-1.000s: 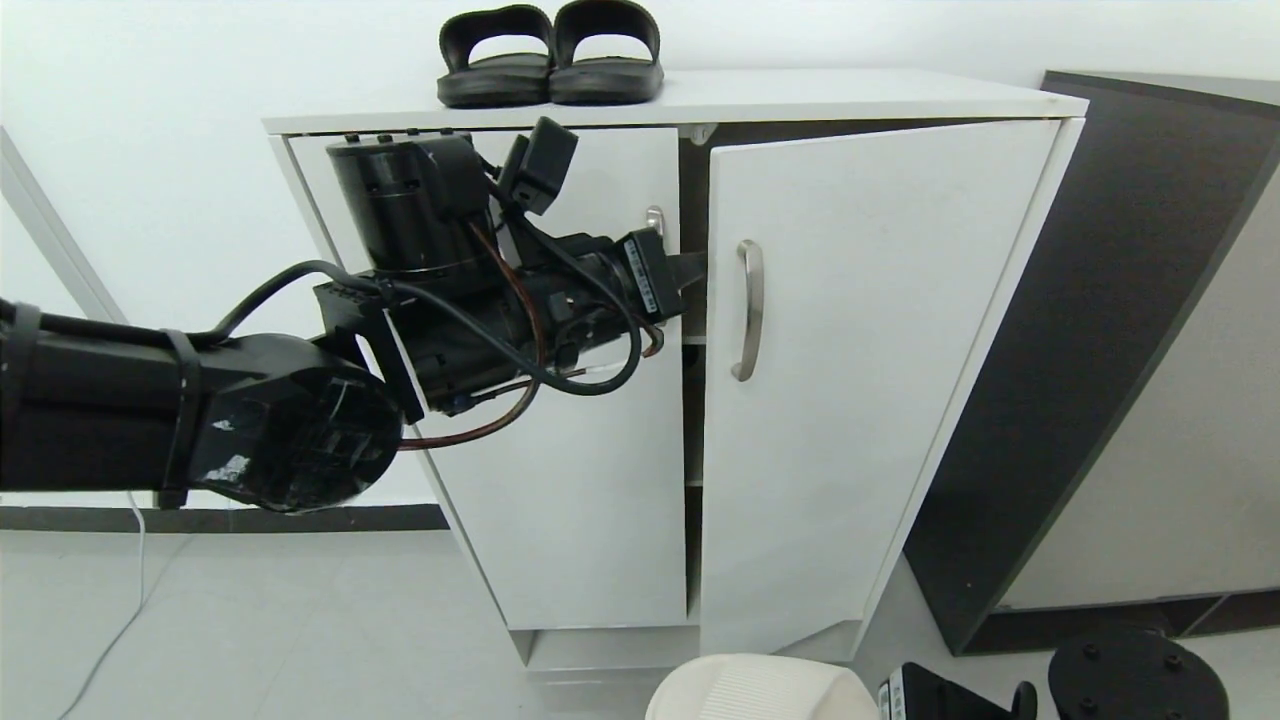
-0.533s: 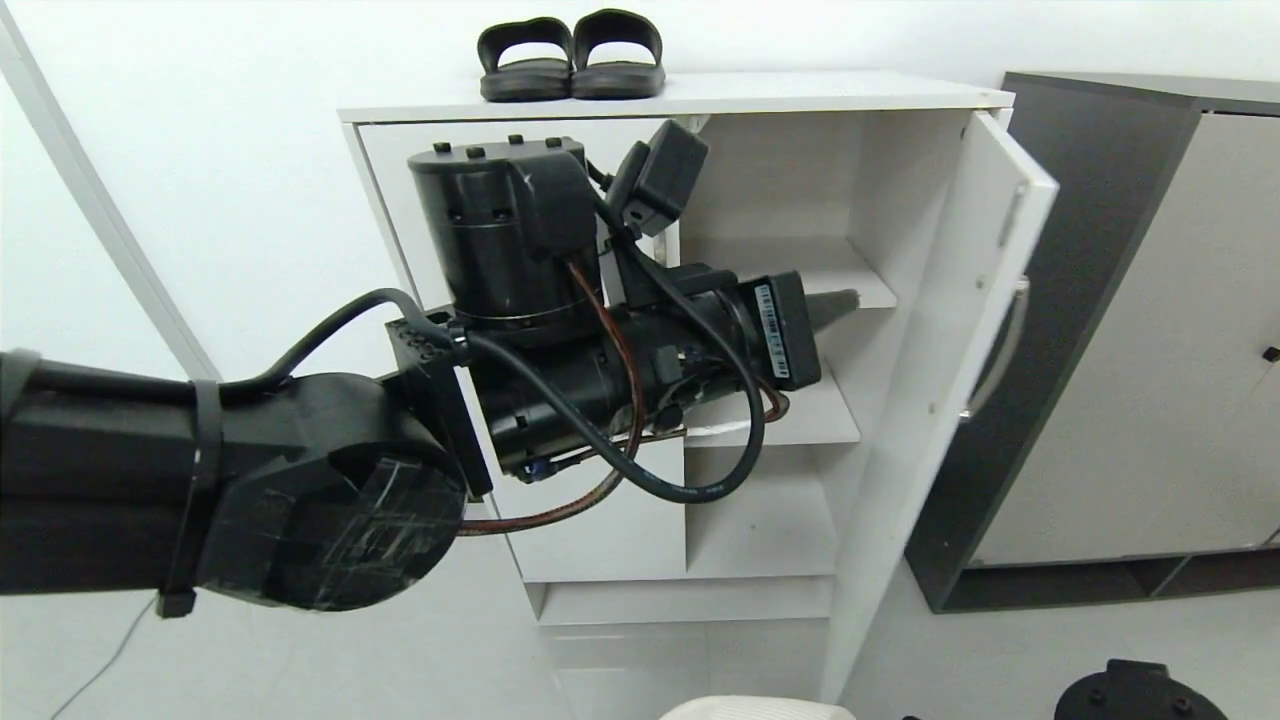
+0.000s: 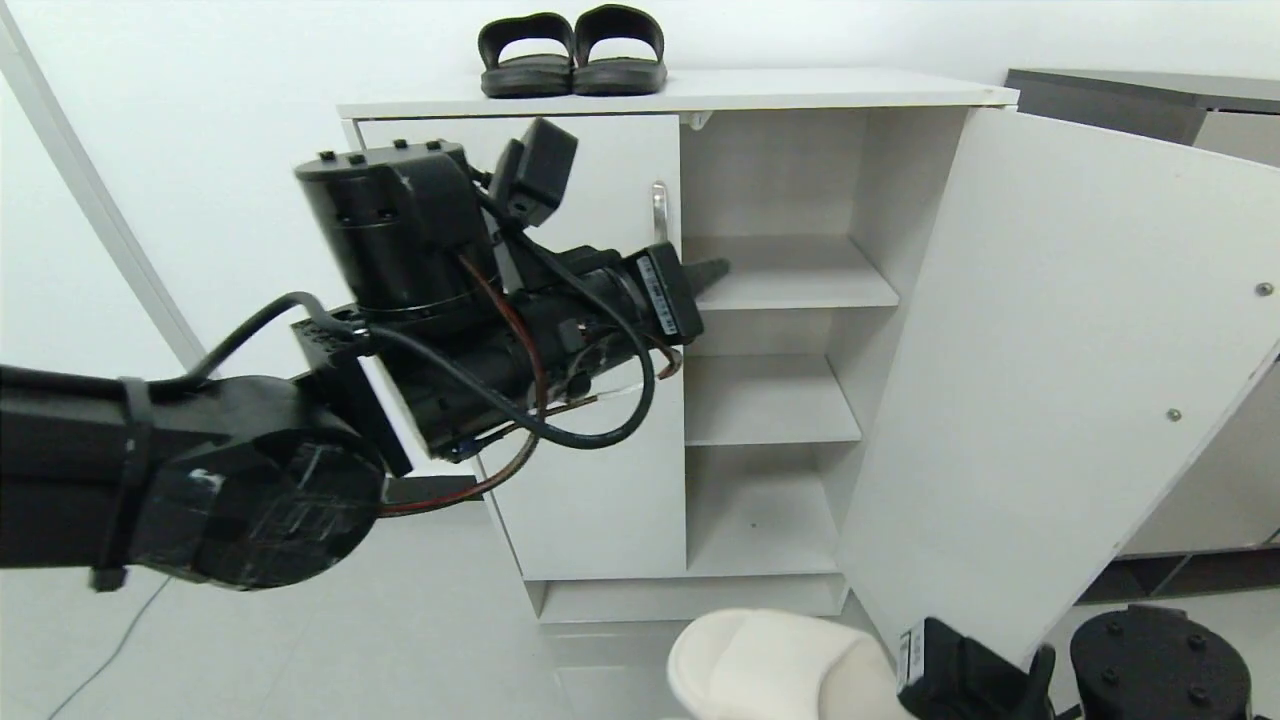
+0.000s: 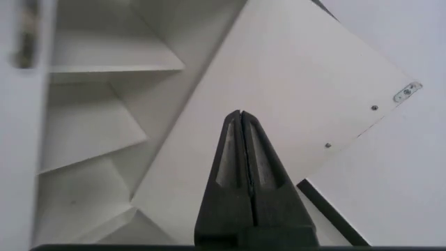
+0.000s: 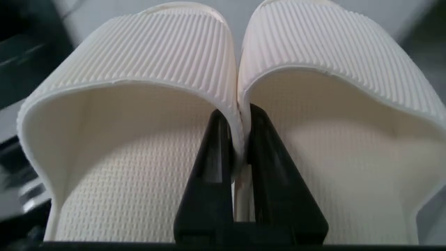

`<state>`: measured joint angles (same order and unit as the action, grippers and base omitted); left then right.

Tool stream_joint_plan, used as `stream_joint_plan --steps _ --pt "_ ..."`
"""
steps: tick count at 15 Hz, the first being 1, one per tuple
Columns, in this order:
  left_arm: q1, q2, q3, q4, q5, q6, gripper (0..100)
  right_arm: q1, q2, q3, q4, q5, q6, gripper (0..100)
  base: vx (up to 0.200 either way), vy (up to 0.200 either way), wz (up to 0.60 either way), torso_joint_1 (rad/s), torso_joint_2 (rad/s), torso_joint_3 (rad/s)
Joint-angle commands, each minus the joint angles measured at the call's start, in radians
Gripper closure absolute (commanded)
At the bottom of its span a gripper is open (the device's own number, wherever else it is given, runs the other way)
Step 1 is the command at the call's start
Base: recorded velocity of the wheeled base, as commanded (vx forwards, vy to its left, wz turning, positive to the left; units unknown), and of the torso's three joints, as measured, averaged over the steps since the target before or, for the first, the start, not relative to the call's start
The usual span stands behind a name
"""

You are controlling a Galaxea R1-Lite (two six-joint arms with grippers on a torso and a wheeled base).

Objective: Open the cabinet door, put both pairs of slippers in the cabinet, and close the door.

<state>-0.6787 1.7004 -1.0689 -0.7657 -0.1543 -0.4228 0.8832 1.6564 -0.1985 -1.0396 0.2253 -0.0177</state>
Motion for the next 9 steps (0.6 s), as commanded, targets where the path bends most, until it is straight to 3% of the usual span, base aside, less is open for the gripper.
stream_joint_plan --steps 1,3,5,6,7,9 --pt "0.067 -0.216 0.176 0.008 0.028 0.002 100 -0.043 0.017 -0.024 -0.002 -0.104 0.062 100 0.0 0.0 0.0 0.0 0.0 0.0" --pt "0.094 -0.38 0.307 0.065 0.067 0.035 100 -0.043 0.052 -0.085 -0.002 -0.225 0.136 100 0.0 0.0 0.0 0.0 0.0 0.0" --pt "0.103 -0.631 0.414 0.249 0.194 0.062 100 -0.064 0.118 -0.165 -0.002 -0.333 0.153 100 0.0 0.0 0.0 0.0 0.0 0.0" --pt "0.105 -0.69 0.422 0.302 0.217 0.062 100 -0.064 0.129 -0.183 -0.002 -0.354 0.153 100 0.0 0.0 0.0 0.0 0.0 0.0" --pt "0.173 -0.883 0.428 0.531 0.246 0.064 100 -0.064 0.174 -0.231 -0.002 -0.428 0.154 100 0.0 0.0 0.0 0.0 0.0 0.0" --pt "0.317 -1.098 0.432 0.801 0.251 0.065 100 -0.086 0.226 -0.288 -0.002 -0.515 0.156 100 0.0 0.0 0.0 0.0 0.0 0.0"
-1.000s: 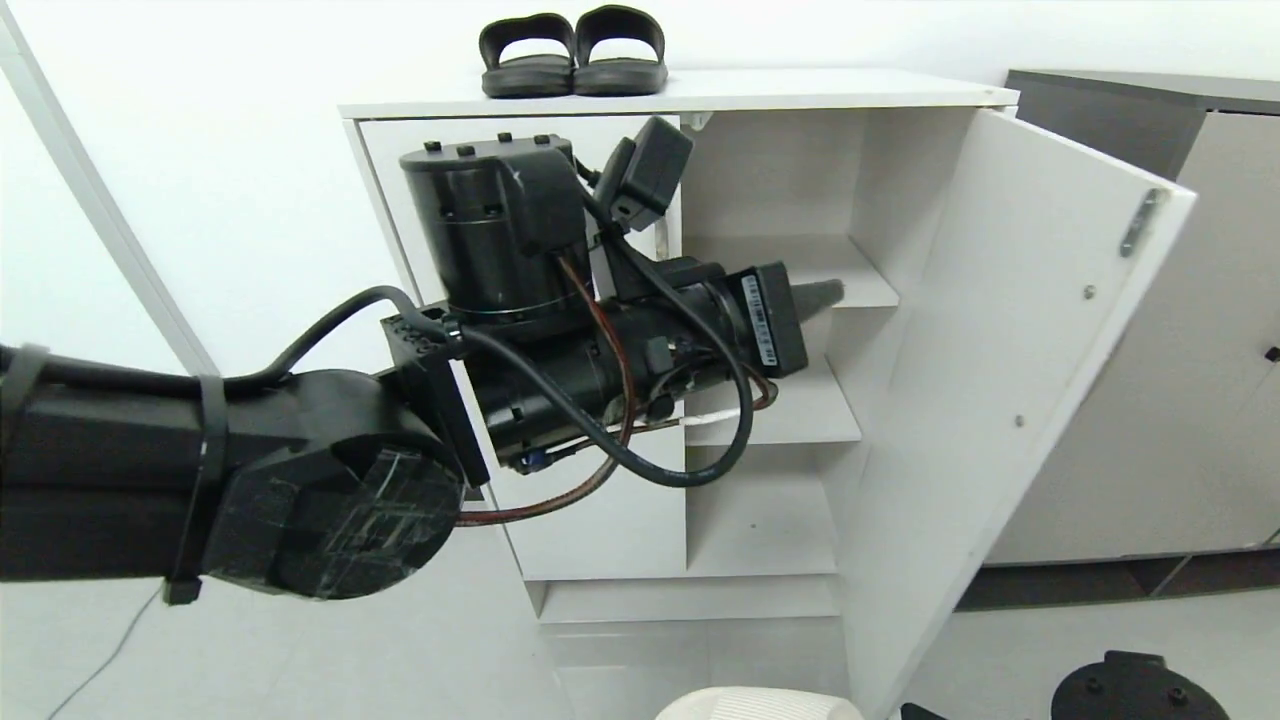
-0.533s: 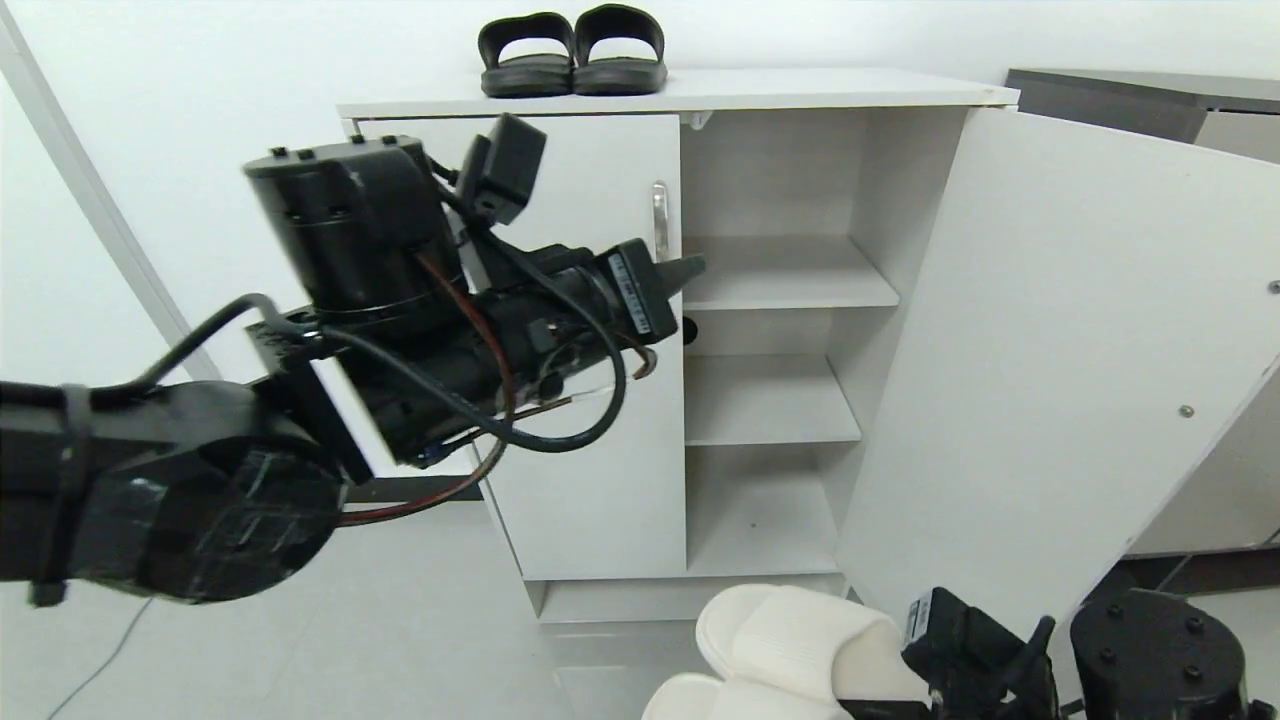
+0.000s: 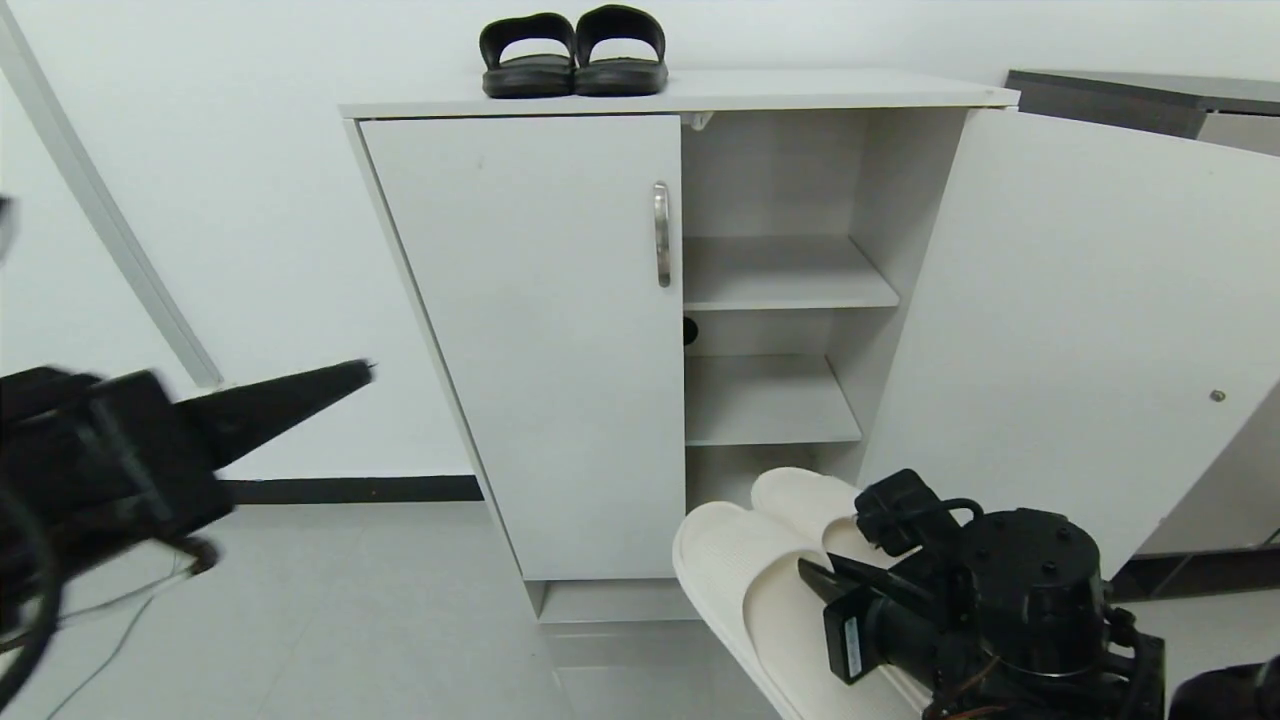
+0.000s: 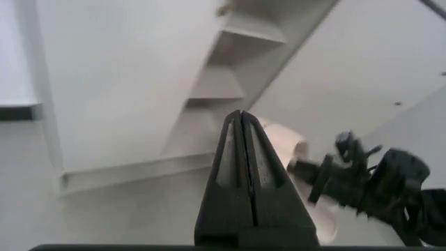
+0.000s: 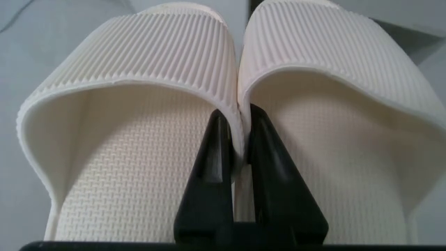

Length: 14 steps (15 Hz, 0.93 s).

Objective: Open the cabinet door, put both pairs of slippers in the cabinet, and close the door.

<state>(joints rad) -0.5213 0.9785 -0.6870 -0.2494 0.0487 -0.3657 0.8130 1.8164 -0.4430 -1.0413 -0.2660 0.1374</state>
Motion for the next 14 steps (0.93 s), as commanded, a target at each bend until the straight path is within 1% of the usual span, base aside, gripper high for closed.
stream_joint_plan --steps 1,2,3,4,5,6,7,8,9,11,12,13,14 --pt "0.214 -0.503 0.06 0.412 0.048 0.008 100 -0.026 0.081 -0.066 0.0 -0.05 0.001 100 0.0 0.0 0.0 0.0 0.0 0.0" --pt "0.264 -0.612 0.067 0.513 0.048 0.018 100 -0.035 0.087 -0.074 0.0 -0.058 -0.001 100 0.0 0.0 0.0 0.0 0.0 0.0" --pt "0.316 -0.684 0.089 0.578 0.048 0.031 100 -0.035 0.087 -0.072 0.0 -0.058 -0.001 100 0.0 0.0 0.0 0.0 0.0 0.0" --pt "0.379 -0.753 0.13 0.608 0.053 0.045 100 -0.035 0.089 -0.071 0.0 -0.058 -0.001 100 0.0 0.0 0.0 0.0 0.0 0.0" --pt "0.437 -0.81 0.19 0.608 0.068 0.067 100 -0.035 0.087 -0.069 0.0 -0.058 -0.002 100 0.0 0.0 0.0 0.0 0.0 0.0" --pt "0.481 -0.867 0.248 0.607 0.074 0.093 100 -0.032 0.087 -0.068 0.0 -0.059 -0.002 100 0.0 0.0 0.0 0.0 0.0 0.0" --pt "0.512 -0.931 0.31 0.607 0.074 0.13 100 -0.029 0.087 -0.066 0.0 -0.059 -0.002 100 0.0 0.0 0.0 0.0 0.0 0.0" --pt "0.518 -0.979 0.365 0.604 0.071 0.174 100 -0.025 0.087 -0.065 0.0 -0.061 -0.001 100 0.0 0.0 0.0 0.0 0.0 0.0" --pt "0.518 -0.979 0.42 0.576 0.074 0.192 100 -0.025 0.087 -0.062 0.0 -0.061 -0.001 100 0.0 0.0 0.0 0.0 0.0 0.0" --pt "0.518 -0.979 0.57 0.407 0.065 0.195 100 -0.021 0.086 -0.056 0.0 -0.061 -0.001 100 0.0 0.0 0.0 0.0 0.0 0.0" --pt "0.518 -0.979 0.626 0.328 0.043 0.202 100 -0.021 0.086 -0.056 -0.003 -0.061 -0.001 100 0.0 0.0 0.0 0.0 0.0 0.0" --pt "0.52 -0.979 0.673 0.211 -0.055 0.202 100 -0.023 0.087 -0.054 0.0 -0.061 0.001 100 0.0 0.0 0.0 0.0 0.0 0.0" --pt "0.52 -0.979 0.685 0.186 -0.122 0.202 100 -0.021 0.087 -0.049 -0.003 -0.059 0.001 100 0.0 0.0 0.0 0.0 0.0 0.0"
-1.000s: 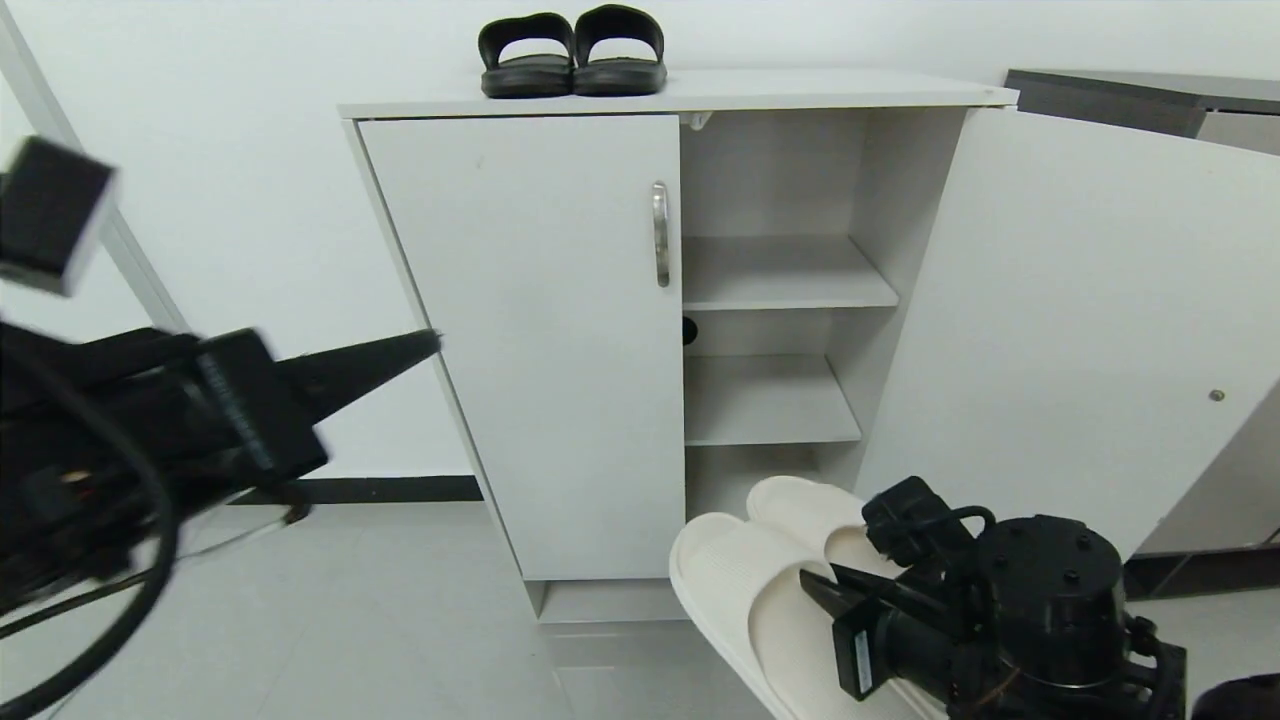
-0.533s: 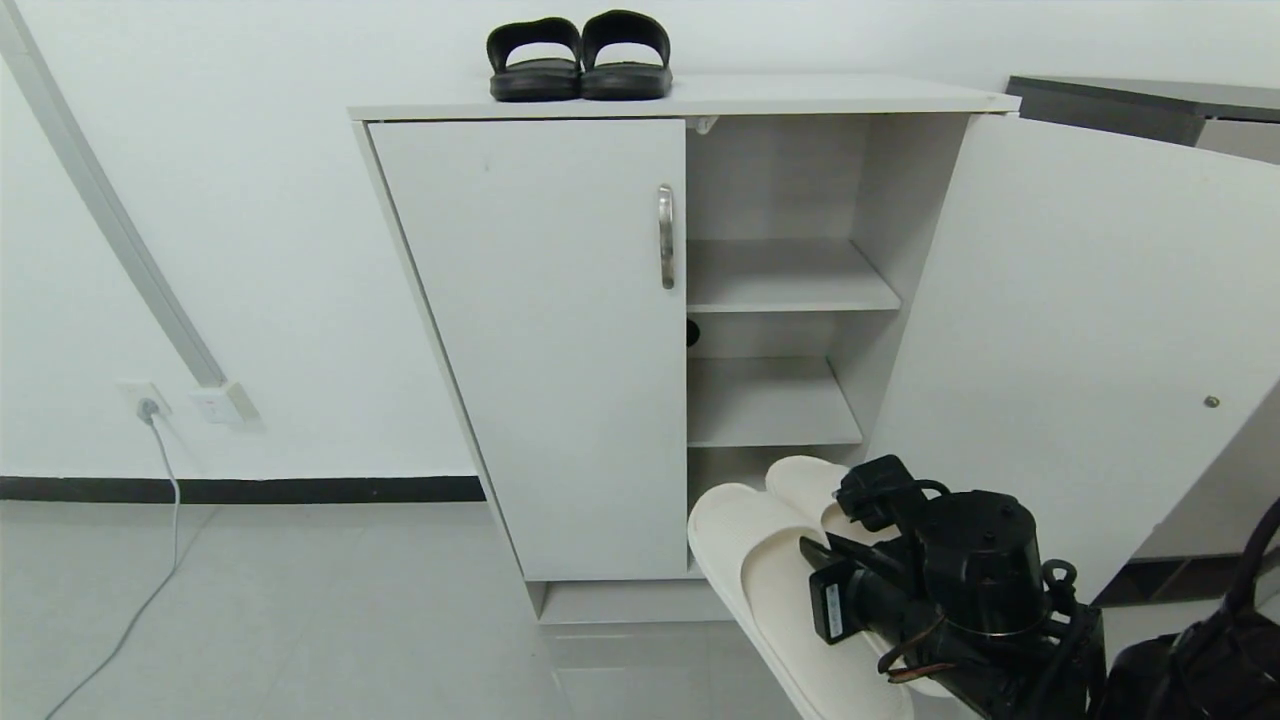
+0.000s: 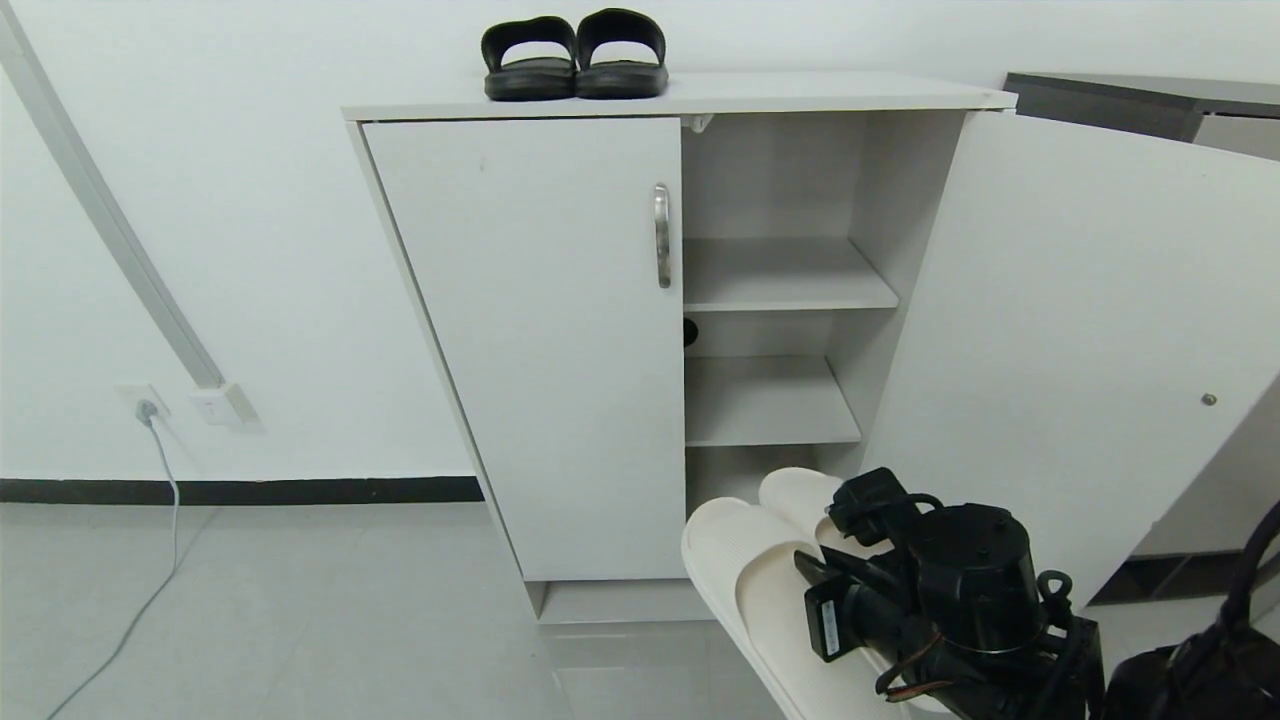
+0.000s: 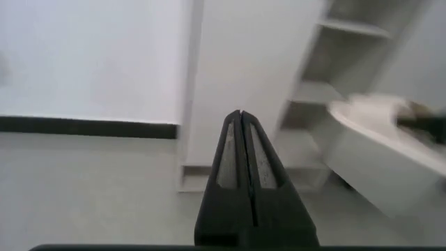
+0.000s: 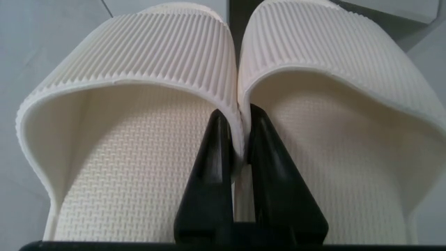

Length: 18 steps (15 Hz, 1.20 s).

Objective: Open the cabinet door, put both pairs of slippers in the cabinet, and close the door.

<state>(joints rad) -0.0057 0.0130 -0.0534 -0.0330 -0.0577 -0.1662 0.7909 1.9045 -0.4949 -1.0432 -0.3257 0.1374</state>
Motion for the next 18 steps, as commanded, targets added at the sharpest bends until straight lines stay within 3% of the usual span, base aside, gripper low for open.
stream_joint_plan --steps 1,2,3,4,5,6,7,8,9,10,11,14,16,17,18 --pt "0.003 -0.013 0.05 -0.03 -0.105 0.001 100 0.001 0.002 0.002 -0.001 0.001 -0.001 100 0.0 0.0 0.0 0.0 0.0 0.0" --pt "0.003 -0.013 0.047 -0.027 -0.186 -0.006 100 0.001 0.002 0.002 -0.001 0.001 -0.001 100 0.0 0.0 0.0 0.0 0.0 0.0" --pt "0.003 -0.013 0.044 -0.021 -0.229 -0.024 100 0.002 0.002 0.004 -0.001 0.001 -0.001 100 0.0 0.0 0.0 0.0 0.0 0.0" --pt "0.003 -0.007 0.035 -0.008 -0.237 -0.088 100 0.008 0.002 0.013 -0.001 -0.001 -0.001 100 0.0 0.0 0.0 0.0 0.0 0.0" --pt "0.009 -0.001 0.037 -0.008 -0.145 -0.092 100 0.01 0.002 0.015 -0.001 -0.001 -0.002 100 0.0 0.0 0.0 0.0 0.0 0.0" --pt "0.009 -0.001 0.04 -0.013 0.018 -0.092 100 0.01 0.001 0.015 -0.001 -0.001 -0.002 100 0.0 0.0 0.0 0.0 0.0 0.0" --pt "0.007 -0.011 0.043 -0.012 0.185 -0.076 100 0.01 0.002 0.018 -0.006 0.001 -0.002 100 0.0 0.0 0.0 0.0 0.0 0.0" --pt "0.007 -0.011 0.05 -0.005 0.252 -0.029 100 0.01 0.002 0.019 -0.014 0.001 -0.004 100 0.0 0.0 0.0 0.0 0.0 0.0" --pt "0.007 -0.013 0.05 -0.007 0.237 -0.049 100 0.01 0.007 0.022 -0.02 0.001 -0.006 100 0.0 0.0 0.0 0.0 0.0 0.0" --pt "0.007 -0.011 0.05 -0.007 0.157 -0.062 100 0.014 0.015 0.025 -0.031 0.001 -0.007 100 0.0 0.0 0.0 0.0 0.0 0.0" --pt "0.007 -0.011 0.05 -0.005 0.102 -0.049 100 0.018 0.021 0.027 -0.044 0.001 -0.009 100 0.0 0.0 0.0 0.0 0.0 0.0" --pt "0.007 -0.011 0.046 0.007 0.094 -0.007 100 0.021 0.025 0.036 -0.058 -0.001 -0.012 100 0.0 0.0 0.0 0.0 0.0 0.0" --pt "0.006 -0.01 0.052 0.028 0.114 0.106 100 0.024 0.028 0.039 -0.064 0.001 -0.013 100 0.0 0.0 0.0 0.0 0.0 0.0" --pt "0.006 -0.01 0.05 0.038 0.079 0.157 100 0.024 0.034 0.035 -0.066 0.001 -0.019 100 0.0 0.0 0.0 0.0 0.0 0.0" --pt "0.006 -0.01 0.052 0.036 0.052 0.162 100 0.024 0.039 0.033 -0.078 -0.001 -0.024 100 0.0 0.0 0.0 0.0 0.0 0.0"
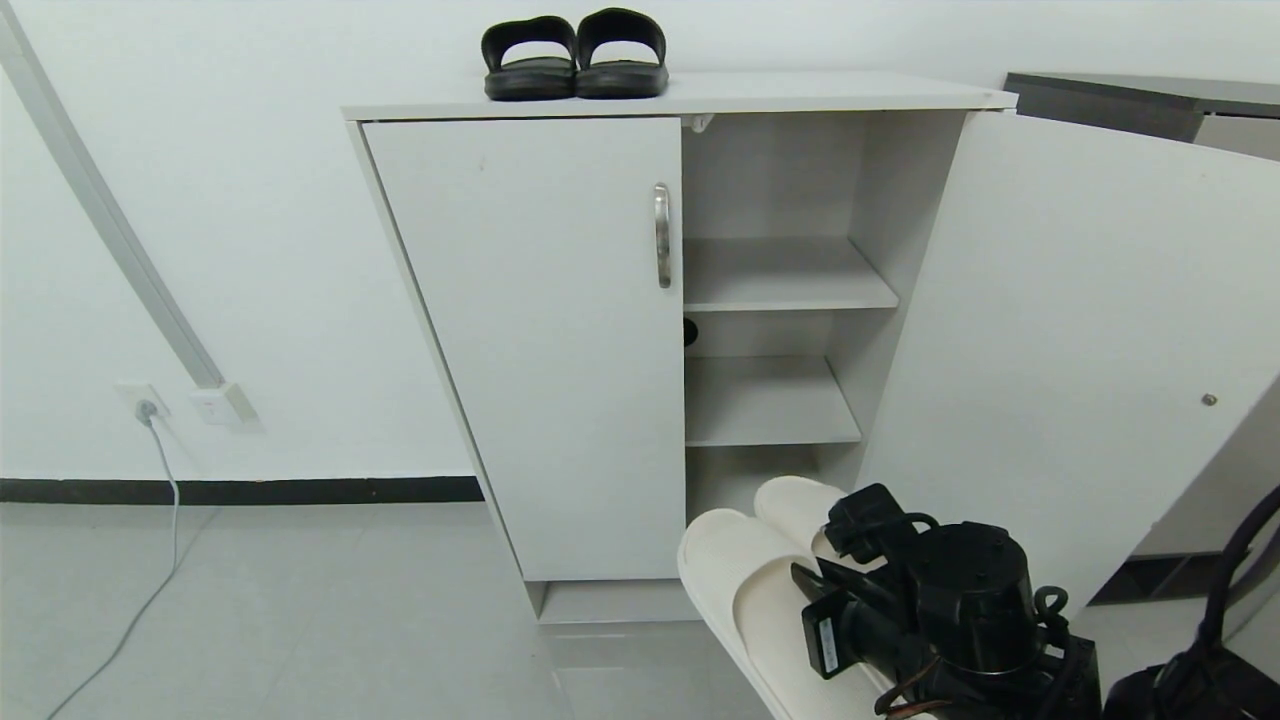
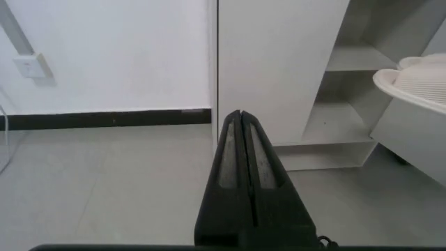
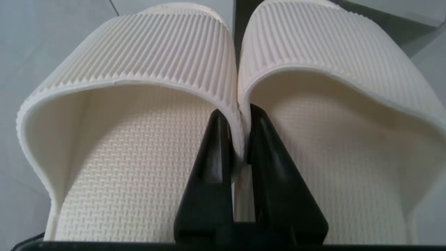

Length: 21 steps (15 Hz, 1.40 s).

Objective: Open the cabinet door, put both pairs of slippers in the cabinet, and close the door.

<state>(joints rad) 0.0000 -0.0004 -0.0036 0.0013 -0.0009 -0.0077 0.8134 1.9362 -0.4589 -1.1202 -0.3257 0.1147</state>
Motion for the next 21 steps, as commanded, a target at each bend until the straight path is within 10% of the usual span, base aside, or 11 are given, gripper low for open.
stream_joint_plan --steps 1,8,21 --pt "0.0 0.003 0.002 0.002 -0.005 -0.011 100 0.0 0.018 -0.01 -0.02 -0.006 0.002 100 0.0 0.0 0.0 0.0 0.0 0.0" --pt "0.0 0.003 0.001 0.002 -0.004 -0.072 100 -0.056 0.322 -0.452 0.016 -0.388 0.007 100 0.0 0.0 0.0 0.0 0.0 0.0" --pt "0.0 0.003 0.001 0.0 -0.004 -0.071 100 -0.053 0.391 -0.503 0.005 -0.406 0.022 100 0.0 -0.092 0.0 0.001 0.0 0.001"
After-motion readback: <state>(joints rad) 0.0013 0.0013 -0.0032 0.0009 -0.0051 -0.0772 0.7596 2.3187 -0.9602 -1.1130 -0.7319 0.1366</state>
